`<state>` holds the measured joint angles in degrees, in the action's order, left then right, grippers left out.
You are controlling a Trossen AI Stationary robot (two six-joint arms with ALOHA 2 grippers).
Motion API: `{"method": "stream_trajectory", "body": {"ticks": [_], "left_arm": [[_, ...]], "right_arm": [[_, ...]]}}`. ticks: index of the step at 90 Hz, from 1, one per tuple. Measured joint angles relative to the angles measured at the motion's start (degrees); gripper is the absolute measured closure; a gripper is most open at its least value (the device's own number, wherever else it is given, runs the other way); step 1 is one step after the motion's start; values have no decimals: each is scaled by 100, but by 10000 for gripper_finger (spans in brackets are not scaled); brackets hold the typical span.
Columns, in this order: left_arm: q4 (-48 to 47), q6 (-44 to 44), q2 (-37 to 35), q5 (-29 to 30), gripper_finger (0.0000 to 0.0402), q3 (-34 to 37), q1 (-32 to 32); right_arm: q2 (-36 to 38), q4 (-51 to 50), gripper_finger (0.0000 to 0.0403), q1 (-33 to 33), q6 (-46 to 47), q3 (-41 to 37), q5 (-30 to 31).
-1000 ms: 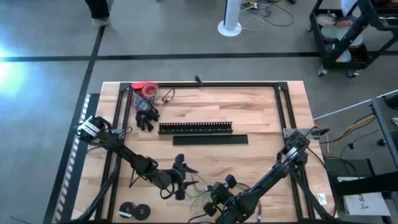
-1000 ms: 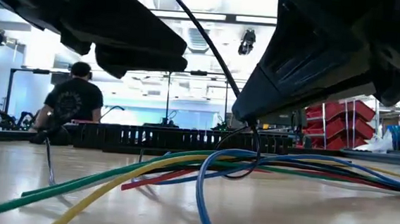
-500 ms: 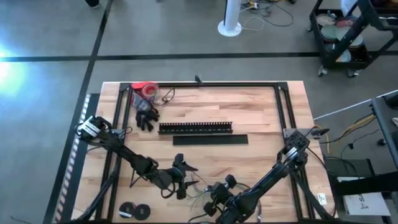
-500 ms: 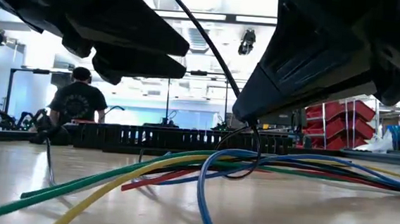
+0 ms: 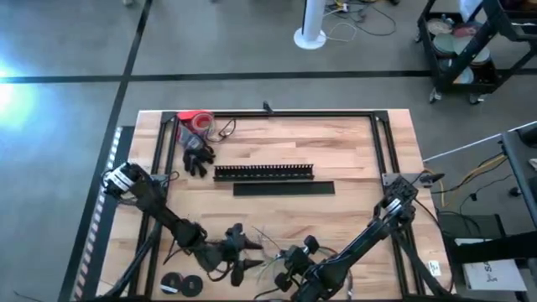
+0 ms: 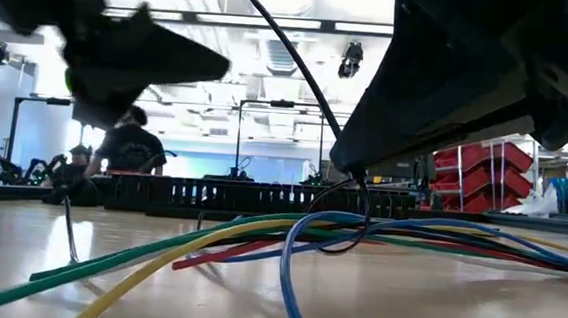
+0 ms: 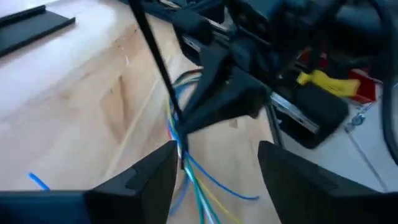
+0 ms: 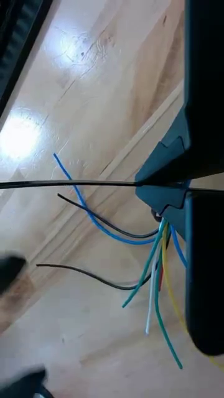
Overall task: Ziptie cables
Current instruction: Wrap the cable wires with the black zip tie
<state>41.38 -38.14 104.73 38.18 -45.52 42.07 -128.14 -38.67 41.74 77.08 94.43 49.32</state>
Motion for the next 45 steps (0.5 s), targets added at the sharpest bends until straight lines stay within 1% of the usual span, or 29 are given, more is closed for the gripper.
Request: {"method": "stream_trajectory", "body": {"ticks": [5,16,29,45], "left_arm": [[279,139,105,23,198,-19,1],[324,264,202,41,205,-174,-16],[267,-249,406,157,209,-313,-242],[259,-444,759,180,202,-517,-504]], "right_arm": [[0,1,403,0,-9,0,0],[0,3,403,0,-57,0,2],[0,4,403,1,-66,0,5],[4,15,403,0,-64,0,1]]}}
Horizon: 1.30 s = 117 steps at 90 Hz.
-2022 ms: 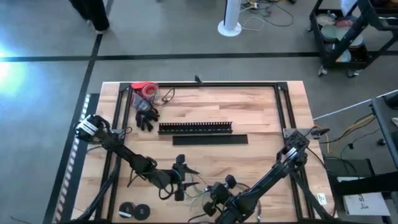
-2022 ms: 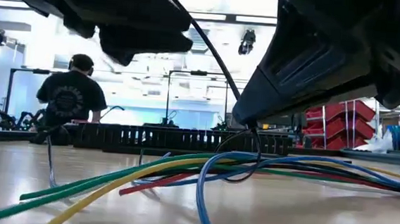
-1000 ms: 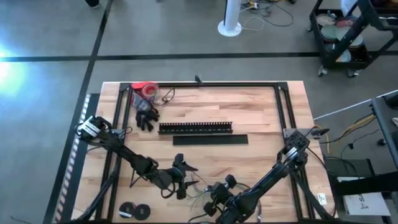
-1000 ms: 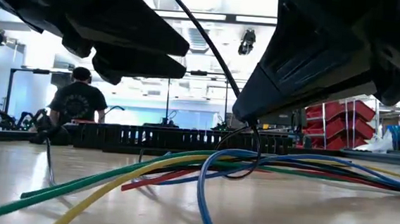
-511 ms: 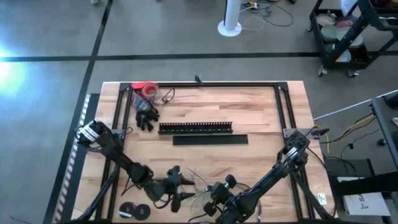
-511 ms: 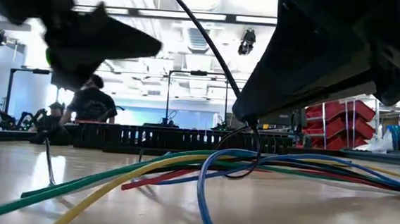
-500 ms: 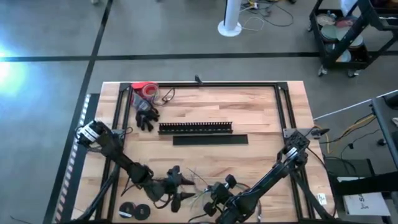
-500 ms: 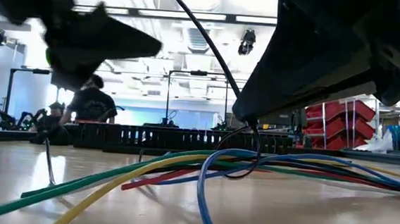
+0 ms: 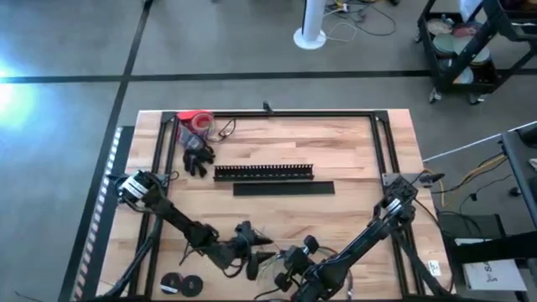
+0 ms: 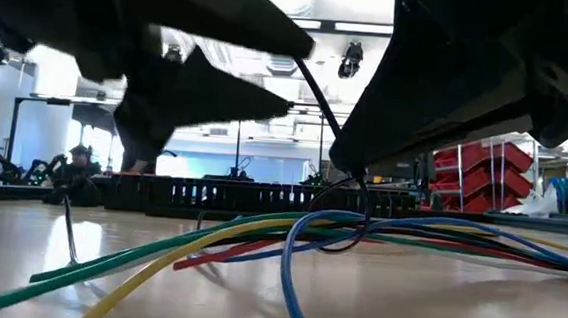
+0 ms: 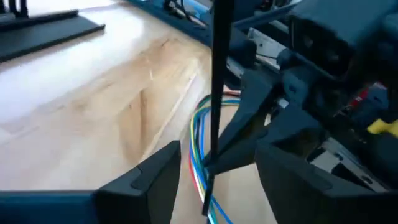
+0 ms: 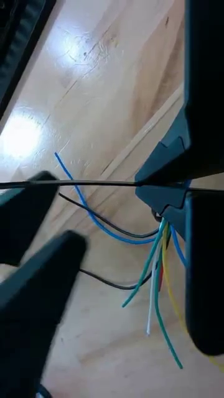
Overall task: Ziptie cables
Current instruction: Wrap the cable wires with the black zip tie
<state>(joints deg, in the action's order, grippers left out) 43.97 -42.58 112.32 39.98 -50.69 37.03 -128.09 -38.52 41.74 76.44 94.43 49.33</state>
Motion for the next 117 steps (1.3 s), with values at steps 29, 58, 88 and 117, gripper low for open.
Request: {"method": "stream_trajectory", "body": {"ticks": [29,58,88,117], "left_arm": [[-193,310,340,-41,191,-554,-95],[-901,-71,357,-25,277,-748,-122],[-951,-106,357,1,395,-742,-163],[-975,129,357,-47,400,-742,-177]], "right_arm": [[0,8,403,0,-2,0,-23],[0,8,403,0,-2,0,-25],[0,24,403,-7,0,0,-40],[53,9,392,17,-88,0,-154]]}}
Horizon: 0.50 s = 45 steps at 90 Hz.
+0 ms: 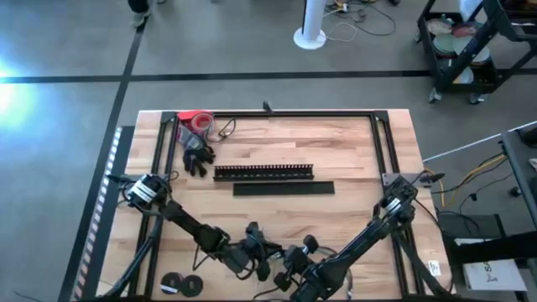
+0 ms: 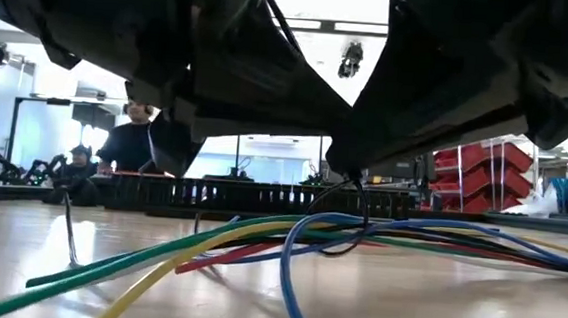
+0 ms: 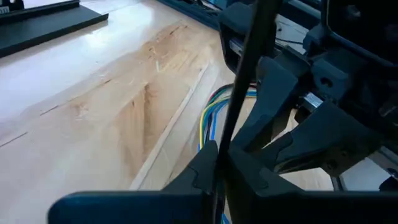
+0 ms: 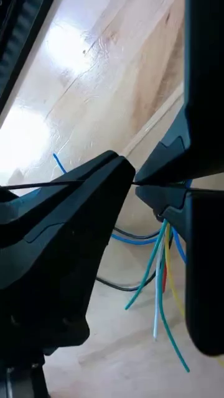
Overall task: Ziptie cables
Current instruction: Wrap the cable wires with the black zip tie
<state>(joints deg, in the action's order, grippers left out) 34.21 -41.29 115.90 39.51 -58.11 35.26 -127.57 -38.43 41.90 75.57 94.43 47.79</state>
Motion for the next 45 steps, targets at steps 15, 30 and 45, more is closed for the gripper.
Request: {"method": "stream_trajectory", "body": {"ticks": [15,30,45], "left_arm": [[-19,264,0,-1,401,0,-4],[92,780,0,-151,401,4,-2],[487,1741,-2,-589,401,-7,-15]], "right_arm": [[250,-2,324,136,-351,11,-153],[399,-79,242,337,-1216,5,-124],[428,-175,210,407,-2024,-59,-322]]}}
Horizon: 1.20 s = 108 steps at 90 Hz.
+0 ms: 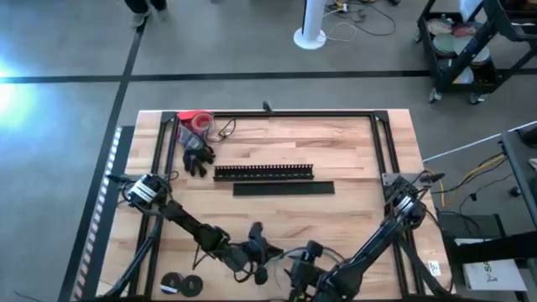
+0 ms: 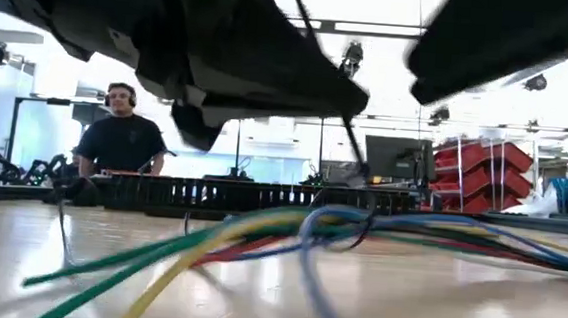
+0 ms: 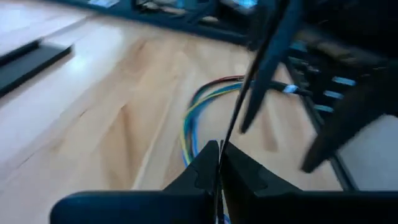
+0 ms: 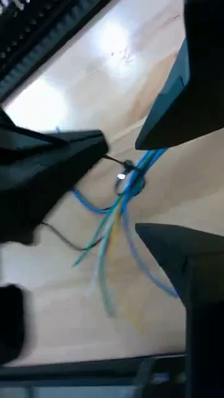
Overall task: Ziptie cables
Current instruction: Wrap the cable wires with the black zip tie
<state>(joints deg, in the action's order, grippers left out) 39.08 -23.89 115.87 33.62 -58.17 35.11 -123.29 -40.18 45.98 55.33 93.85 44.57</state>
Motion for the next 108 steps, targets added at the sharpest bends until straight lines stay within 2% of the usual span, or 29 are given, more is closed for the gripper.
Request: {"method": "stream_trajectory", "body": {"ticks": [23,31,47,57,66,79,92,108], "left_arm": [[68,714,0,-612,401,-6,-13],[80,904,0,-652,401,-6,-13],[141,1325,0,-918,401,-6,-14],[142,1436,0,-997,401,-6,-28],[176,1467,-2,-1128,401,-8,-69],[168,1632,-4,-1246,402,-8,-154],[139,1721,-4,-1560,401,-8,-234],[134,1858,-4,-1582,401,-8,-256]], "right_arm": [[433,287,239,-11,-267,-818,-2],[738,1351,255,-27,-886,-1311,-350],[1256,3911,284,-344,-2171,-2621,-1571],[1575,4660,293,-641,-2370,-3277,-1786],[1685,5193,294,-915,-2619,-3703,-2347],[1633,6204,286,-1200,-2903,-3984,-3339],[1589,6301,290,-1294,-2996,-4044,-3417],[1422,6315,323,-1300,-2992,-3929,-3471]]}}
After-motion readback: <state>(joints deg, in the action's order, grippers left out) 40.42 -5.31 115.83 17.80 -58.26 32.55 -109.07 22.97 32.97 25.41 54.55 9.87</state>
